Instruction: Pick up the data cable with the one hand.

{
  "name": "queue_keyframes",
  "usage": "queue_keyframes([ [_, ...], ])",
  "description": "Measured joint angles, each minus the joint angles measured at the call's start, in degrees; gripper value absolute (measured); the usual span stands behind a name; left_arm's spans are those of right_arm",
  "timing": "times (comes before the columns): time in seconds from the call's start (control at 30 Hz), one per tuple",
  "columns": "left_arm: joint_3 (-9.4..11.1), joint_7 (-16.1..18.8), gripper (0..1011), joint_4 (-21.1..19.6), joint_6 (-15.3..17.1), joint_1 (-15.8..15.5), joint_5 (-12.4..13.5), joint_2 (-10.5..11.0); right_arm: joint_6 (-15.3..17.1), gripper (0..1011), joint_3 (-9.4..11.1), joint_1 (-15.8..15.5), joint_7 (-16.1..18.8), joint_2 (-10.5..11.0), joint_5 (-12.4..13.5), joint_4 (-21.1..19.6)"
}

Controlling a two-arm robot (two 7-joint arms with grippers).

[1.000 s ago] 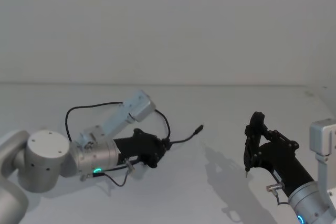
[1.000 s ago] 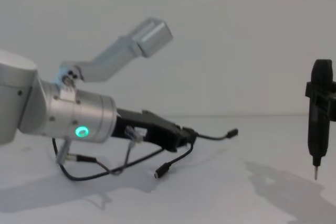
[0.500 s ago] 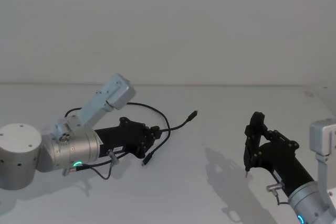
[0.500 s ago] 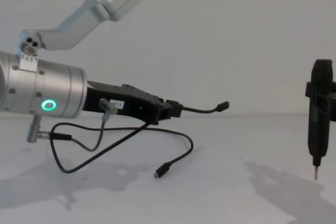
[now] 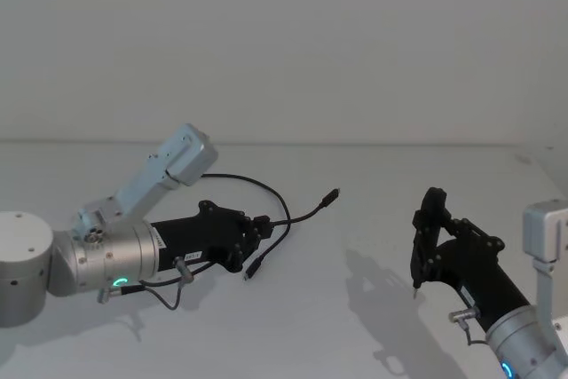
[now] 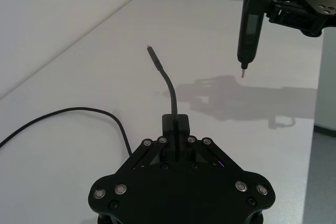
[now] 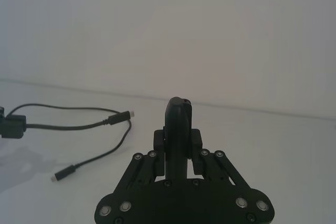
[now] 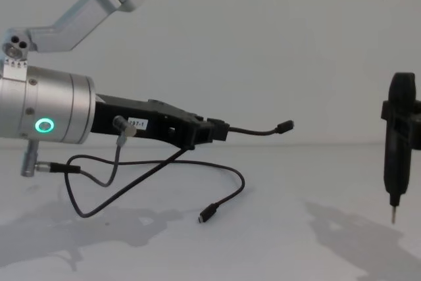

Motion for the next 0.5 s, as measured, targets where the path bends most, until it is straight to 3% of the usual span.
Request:
queue_keyframes([
  [0.27,-0.2,-0.4,34,-0.7,0.0,0.4,-0.7,0.4,-0.7,279,-0.6,1.1,0.3,-1.9,0.7,-0.4],
  [0.5,-0.3,-0.5,34,-1.1,0.0,0.6,-1.0,0.7,-1.8,279,-1.4,3.6,0.3,-5.0,1.4,-0.1],
])
